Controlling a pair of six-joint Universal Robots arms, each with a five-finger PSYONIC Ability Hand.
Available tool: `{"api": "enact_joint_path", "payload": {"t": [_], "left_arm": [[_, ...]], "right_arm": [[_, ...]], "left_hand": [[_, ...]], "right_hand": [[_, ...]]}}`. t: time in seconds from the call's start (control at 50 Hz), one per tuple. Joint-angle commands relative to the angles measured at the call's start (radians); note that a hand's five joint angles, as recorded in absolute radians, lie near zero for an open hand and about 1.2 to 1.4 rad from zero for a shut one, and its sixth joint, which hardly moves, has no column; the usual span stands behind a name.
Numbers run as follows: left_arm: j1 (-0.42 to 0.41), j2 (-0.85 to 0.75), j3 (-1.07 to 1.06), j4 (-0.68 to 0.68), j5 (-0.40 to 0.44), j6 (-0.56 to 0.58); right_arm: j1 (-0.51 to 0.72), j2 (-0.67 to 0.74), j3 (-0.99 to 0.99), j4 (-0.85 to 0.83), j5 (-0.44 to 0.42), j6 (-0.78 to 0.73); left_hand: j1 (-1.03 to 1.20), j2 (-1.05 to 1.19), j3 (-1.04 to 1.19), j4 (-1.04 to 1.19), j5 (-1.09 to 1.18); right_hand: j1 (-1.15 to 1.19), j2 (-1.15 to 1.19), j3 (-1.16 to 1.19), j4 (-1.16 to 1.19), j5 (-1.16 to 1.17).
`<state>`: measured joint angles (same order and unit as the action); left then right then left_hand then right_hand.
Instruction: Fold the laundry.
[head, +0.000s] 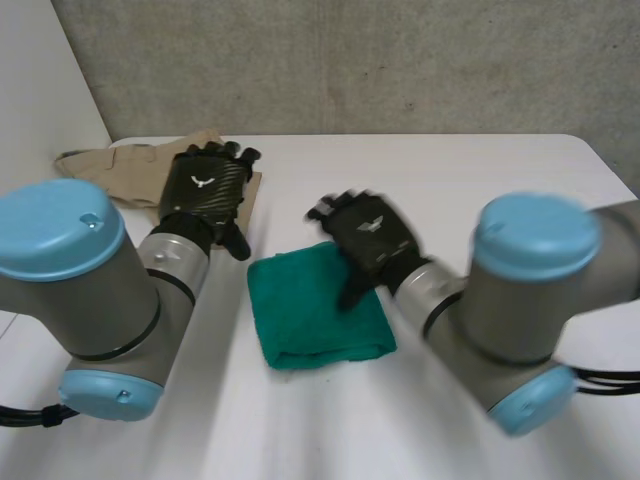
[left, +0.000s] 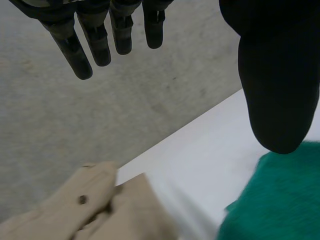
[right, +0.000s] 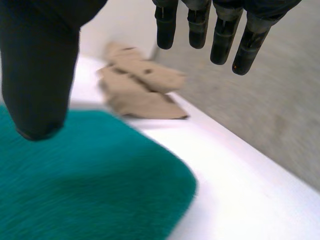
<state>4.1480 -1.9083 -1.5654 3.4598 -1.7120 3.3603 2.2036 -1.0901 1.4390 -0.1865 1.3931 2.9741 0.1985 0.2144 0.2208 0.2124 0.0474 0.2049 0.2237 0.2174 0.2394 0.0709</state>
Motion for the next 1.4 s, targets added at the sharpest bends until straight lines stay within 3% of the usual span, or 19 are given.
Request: {"api": "enact_joint_path", "payload": {"t": [0.02, 0.22, 0.34, 0.44, 0.6, 0.66, 0.8, 0.84, 0.98, 1.12, 1.4], "left_arm": [[-0.066, -0.074, 0.039, -0.056, 0.064, -0.087], [-0.074, -0.232, 0.102, -0.248, 0.058, -0.078], [-0.068, -0.294, 0.125, -0.326, 0.06, -0.058], [-0.058, -0.308, 0.13, -0.335, 0.065, 0.001], [-0.065, -0.255, 0.182, -0.337, 0.078, 0.027], [-0.06, -0.174, 0.211, -0.337, 0.106, 0.025], [-0.02, -0.022, 0.271, -0.396, 0.319, 0.022], [-0.003, 0.011, 0.298, -0.447, 0.397, 0.022], [0.018, 0.037, 0.369, -0.605, 0.535, 0.016], [0.015, 0.035, 0.366, -0.631, 0.562, 0.008], [0.018, 0.032, 0.361, -0.631, 0.562, -0.024]], "right_arm": [[-0.082, 0.048, -0.083, 0.174, -0.031, 0.154], [-0.074, 0.251, -0.252, 0.305, -0.025, 0.114], [-0.073, 0.326, -0.324, 0.386, -0.005, 0.008], [-0.068, 0.319, -0.332, 0.401, 0.05, -0.082], [-0.07, 0.188, -0.258, 0.345, 0.066, -0.073], [-0.082, 0.109, -0.181, 0.251, 0.087, -0.044], [-0.087, -0.057, 0.035, 0.104, 0.168, 0.09], [-0.091, -0.063, 0.073, 0.104, 0.17, 0.124], [-0.146, -0.063, 0.228, 0.09, 0.146, 0.269], [-0.139, -0.019, 0.271, 0.036, 0.073, 0.302], [-0.105, 0.098, 0.219, -0.039, 0.067, 0.309]], "left_hand": [[0.024, 0.008, 0.001, 0.01, 0.0], [0.027, 0.011, 0.004, 0.013, 0.003], [0.03, 0.014, 0.007, 0.016, 0.006], [0.03, 0.014, 0.007, 0.016, 0.006], [0.03, 0.014, 0.007, 0.016, 0.006], [0.03, 0.014, 0.007, 0.016, 0.006], [0.03, 0.014, 0.007, 0.016, 0.006], [0.03, 0.014, 0.007, 0.016, 0.006], [0.027, 0.011, 0.004, 0.013, 0.003], [0.027, 0.011, 0.004, 0.013, 0.003], [0.027, 0.011, 0.004, 0.013, 0.003]], "right_hand": [[-0.03, -0.049, -0.043, -0.065, -0.071], [-0.03, -0.049, -0.043, -0.065, -0.071], [0.027, 0.008, 0.014, -0.008, -0.014], [0.079, 0.061, 0.067, 0.045, 0.039], [0.08, 0.061, 0.067, 0.045, 0.039], [0.062, 0.043, 0.05, 0.028, 0.022], [-0.005, -0.024, -0.018, -0.04, -0.046], [-0.005, -0.024, -0.018, -0.04, -0.046], [0.024, 0.005, 0.011, -0.011, -0.017], [0.062, 0.043, 0.05, 0.028, 0.021], [0.209, 0.19, 0.196, 0.174, 0.168]]}}
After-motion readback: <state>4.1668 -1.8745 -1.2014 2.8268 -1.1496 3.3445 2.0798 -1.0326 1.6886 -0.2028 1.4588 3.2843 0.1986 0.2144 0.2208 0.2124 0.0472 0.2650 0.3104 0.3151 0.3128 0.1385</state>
